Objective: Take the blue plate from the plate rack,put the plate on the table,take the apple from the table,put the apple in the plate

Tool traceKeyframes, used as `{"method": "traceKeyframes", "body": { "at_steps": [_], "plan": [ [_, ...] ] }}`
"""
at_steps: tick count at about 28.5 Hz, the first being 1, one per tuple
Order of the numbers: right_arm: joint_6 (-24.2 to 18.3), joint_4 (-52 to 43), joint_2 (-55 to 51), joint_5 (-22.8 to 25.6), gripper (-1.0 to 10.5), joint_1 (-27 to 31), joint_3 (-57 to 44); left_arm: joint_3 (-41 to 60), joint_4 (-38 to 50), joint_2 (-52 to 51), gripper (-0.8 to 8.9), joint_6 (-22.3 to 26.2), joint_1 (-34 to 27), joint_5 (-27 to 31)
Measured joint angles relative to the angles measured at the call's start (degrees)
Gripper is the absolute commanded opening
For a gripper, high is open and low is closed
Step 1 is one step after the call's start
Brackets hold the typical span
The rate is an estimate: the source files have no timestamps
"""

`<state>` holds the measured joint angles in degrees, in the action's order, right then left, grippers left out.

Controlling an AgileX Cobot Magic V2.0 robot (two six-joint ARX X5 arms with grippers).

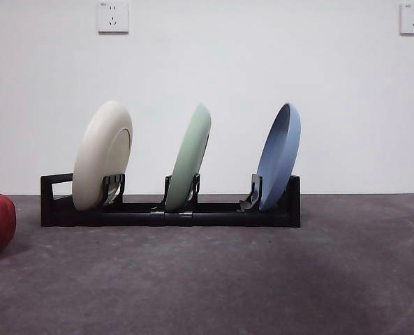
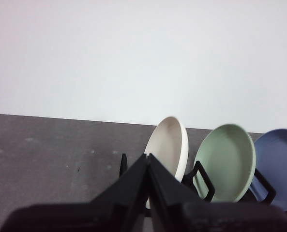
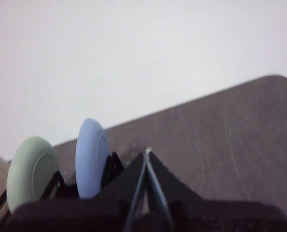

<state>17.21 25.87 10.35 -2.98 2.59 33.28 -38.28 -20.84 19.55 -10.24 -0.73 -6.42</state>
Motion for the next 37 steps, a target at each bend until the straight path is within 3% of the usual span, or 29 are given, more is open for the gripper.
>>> {"method": "traceKeyframes", "body": {
  "at_steps": [3,11,17,24,27,37],
  "plan": [
    [0.02,7.39,5.05,-0.02,0.0,0.0,7.48,-8.37,-5.42,6.75,-0.05,-0.31,0.0,-1.2],
    [0.02,21.29,18.27,-0.63,0.0,0.0,21.81,-26.67,-9.55,24.81,-0.04,-1.49,0.0,-15.37],
    [-0.79,28.37,25.31,-6.21,0.0,0.0,26.58,-36.26,-11.63,39.15,-0.05,-3.28,1.07,-26.43],
    [-3.52,30.75,30.47,-15.1,0.0,0.0,27.47,-44.48,-16.22,53.94,-0.05,-3.8,6.97,-28.04],
    [-4.44,33.0,32.76,-17.86,0.0,0.0,27.47,-49.53,-16.15,62.03,-0.06,-3.89,12.37,-28.06],
    [-6.32,37.51,34.36,-18.29,0.0,0.0,27.47,-75.93,-15.93,89.13,-0.05,-3.93,29.14,-26.93]
  ]
}}
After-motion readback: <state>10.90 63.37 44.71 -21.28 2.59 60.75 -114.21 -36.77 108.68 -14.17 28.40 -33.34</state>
